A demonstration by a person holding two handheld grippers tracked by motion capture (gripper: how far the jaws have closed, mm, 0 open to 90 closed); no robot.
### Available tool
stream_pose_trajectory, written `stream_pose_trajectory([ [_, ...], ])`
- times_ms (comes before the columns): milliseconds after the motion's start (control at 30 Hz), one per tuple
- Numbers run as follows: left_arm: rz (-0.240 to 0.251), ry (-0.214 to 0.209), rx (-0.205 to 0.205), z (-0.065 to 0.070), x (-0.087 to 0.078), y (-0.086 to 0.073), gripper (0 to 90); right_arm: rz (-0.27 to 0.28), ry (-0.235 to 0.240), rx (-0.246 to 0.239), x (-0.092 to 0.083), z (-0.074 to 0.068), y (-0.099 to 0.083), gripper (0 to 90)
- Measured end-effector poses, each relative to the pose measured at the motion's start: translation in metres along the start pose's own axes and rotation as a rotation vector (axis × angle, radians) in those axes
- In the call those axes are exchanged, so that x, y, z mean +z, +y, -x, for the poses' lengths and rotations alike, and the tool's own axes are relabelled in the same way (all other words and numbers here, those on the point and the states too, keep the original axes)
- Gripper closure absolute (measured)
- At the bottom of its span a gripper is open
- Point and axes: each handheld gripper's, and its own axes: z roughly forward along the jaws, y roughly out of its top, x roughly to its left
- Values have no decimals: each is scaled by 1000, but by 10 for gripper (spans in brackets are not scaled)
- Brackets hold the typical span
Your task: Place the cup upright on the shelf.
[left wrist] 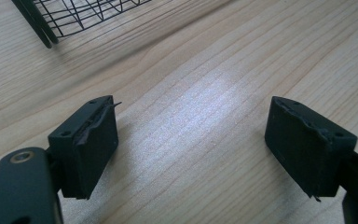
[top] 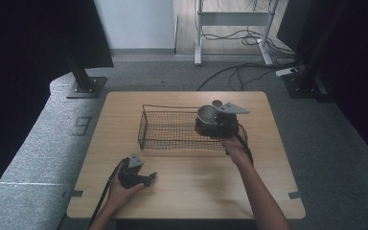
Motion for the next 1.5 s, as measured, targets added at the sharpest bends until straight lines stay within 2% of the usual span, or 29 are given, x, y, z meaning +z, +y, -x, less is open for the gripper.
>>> stream_pose_trajectory([
  [400, 1, -1, -1, 0, 0, 0, 171, -18, -18, -24, 15, 6, 2, 182],
  [933, 3, -1, -1, 0, 0, 0, 171, -80, -58, 13, 39, 21, -2, 181],
  [1500, 0, -4, 3, 0, 0, 0, 171, -143, -88, 18, 65, 25, -15, 181],
])
